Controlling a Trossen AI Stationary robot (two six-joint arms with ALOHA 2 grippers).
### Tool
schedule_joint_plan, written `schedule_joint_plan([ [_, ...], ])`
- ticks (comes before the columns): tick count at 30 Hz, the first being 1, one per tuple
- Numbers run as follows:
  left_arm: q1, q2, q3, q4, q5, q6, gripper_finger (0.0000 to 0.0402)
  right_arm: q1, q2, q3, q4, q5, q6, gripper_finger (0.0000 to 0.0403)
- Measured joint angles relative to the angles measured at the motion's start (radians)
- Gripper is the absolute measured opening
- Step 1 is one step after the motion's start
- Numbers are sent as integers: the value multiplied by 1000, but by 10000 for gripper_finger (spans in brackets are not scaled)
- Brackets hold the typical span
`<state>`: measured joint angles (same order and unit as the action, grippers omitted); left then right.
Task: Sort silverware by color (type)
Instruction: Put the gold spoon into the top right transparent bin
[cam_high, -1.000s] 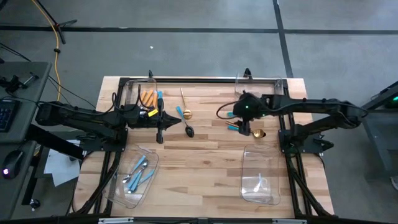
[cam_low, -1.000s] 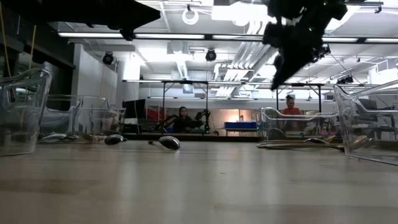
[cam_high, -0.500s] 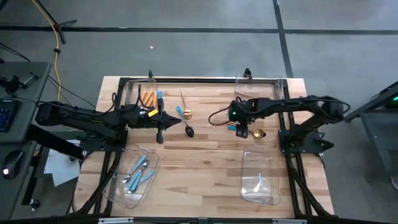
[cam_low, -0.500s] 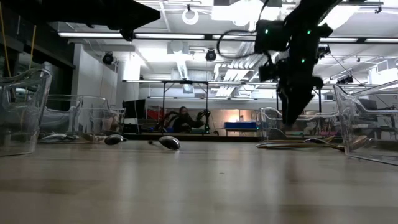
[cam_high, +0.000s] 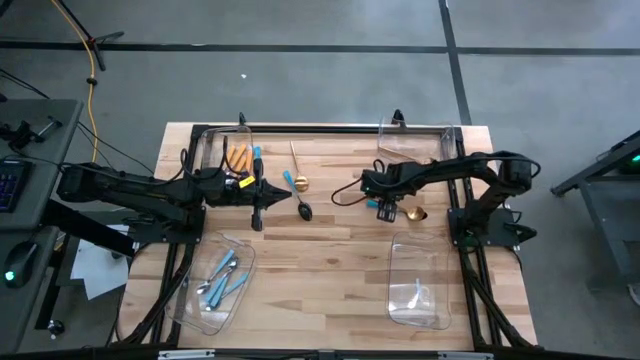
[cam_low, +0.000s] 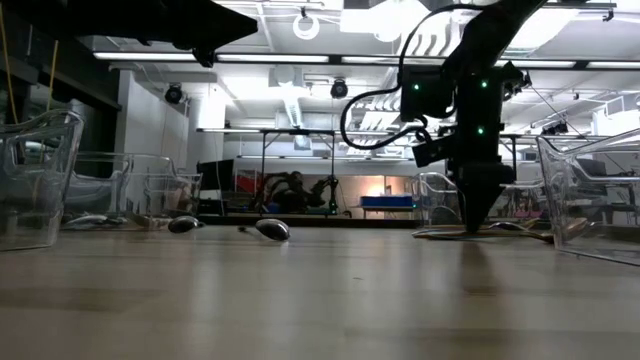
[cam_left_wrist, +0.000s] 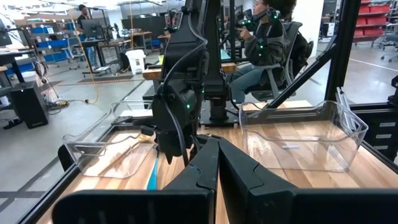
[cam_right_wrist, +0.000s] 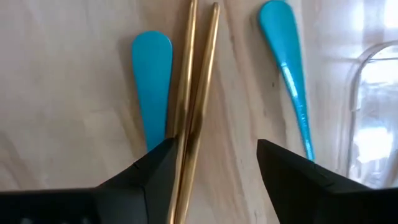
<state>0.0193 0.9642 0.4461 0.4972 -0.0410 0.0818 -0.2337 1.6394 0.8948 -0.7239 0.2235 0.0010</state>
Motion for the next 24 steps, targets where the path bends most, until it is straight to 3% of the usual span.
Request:
schedule_joint_plan([
  [8,0,0,0,0,0,0,3,-1,2,0,10,6,3,174],
  [15,0,0,0,0,0,0,3,-1,3,0,28,-141,2,140],
  [19,0,0,0,0,0,0,3,-1,3,0,34,-163,-7,138],
  [24,0,0,0,0,0,0,3,-1,3,0,34,-271,-41,138],
])
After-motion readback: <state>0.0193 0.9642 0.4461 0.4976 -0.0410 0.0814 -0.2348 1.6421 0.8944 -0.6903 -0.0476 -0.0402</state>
